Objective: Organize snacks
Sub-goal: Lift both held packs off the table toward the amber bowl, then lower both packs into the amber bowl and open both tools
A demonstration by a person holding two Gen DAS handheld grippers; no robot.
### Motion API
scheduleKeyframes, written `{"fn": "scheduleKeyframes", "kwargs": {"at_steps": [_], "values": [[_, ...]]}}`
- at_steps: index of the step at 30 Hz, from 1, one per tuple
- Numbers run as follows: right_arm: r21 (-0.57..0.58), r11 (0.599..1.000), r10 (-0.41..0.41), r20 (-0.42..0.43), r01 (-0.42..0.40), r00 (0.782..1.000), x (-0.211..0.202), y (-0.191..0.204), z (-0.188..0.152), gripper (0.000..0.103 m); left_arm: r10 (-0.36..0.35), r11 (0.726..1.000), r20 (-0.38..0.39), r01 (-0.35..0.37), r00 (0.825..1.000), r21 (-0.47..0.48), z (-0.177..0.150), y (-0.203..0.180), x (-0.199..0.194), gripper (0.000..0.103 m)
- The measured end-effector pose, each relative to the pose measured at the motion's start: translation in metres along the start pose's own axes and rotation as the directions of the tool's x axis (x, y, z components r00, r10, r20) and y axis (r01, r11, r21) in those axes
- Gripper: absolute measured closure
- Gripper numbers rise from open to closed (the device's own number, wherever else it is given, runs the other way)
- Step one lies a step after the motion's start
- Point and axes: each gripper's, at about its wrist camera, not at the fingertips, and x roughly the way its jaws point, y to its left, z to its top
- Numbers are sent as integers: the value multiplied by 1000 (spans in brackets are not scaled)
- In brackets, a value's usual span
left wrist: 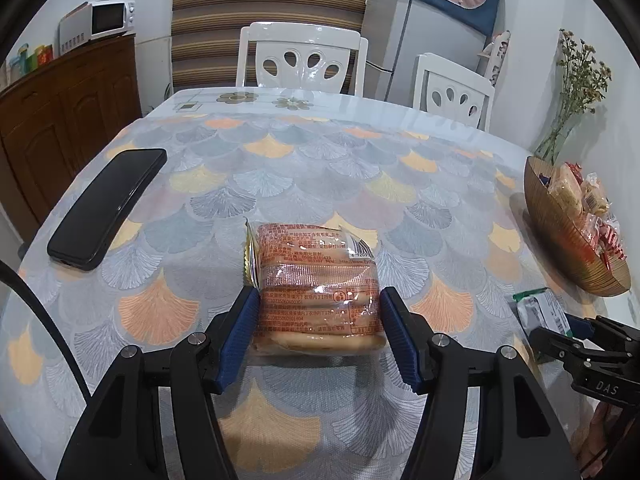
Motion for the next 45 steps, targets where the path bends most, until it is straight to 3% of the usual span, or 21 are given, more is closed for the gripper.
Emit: {"fn": "scheduleKeyframes", "kwargs": {"at_steps": [3,9,12,15,23,30,37,42,45], "values": [[-12,1000,-8,-10,8,1000,0,4,-1,44,4,1000,0,-4,1000,5,0,0,0,43],[-39,995,-95,19,95,995,3,19,-9,43,15,1000,-1,-15,1000,15,0,-1,1,43],[-63,989,-134,40,136,990,1,26,-12,47,24,999,-5,-24,1000,26,1,-4,1,43],[-84,992,-90,44,94,995,-4,27,-14,53,24,998,-20,-22,1000,57,3,-12,1,44],[-94,993,-65,77,72,995,-38,17,-17,54,-111,982,7,108,994,152,35,-70,-17,45],[-9,997,-76,194,80,978,-91,-22,6,54,-245,943,28,231,969,241,78,-139,-25,45],[115,983,-172,292,144,941,-134,-75,30,54,-342,898,14,323,939,297,112,-197,-14,45],[288,940,-270,306,182,913,-150,-123,49,54,-414,860,-27,401,910,316,138,-237,3,45],[369,912,-297,288,181,910,-153,-145,54,54,-443,841,-47,433,895,324,152,-261,13,45]]}}
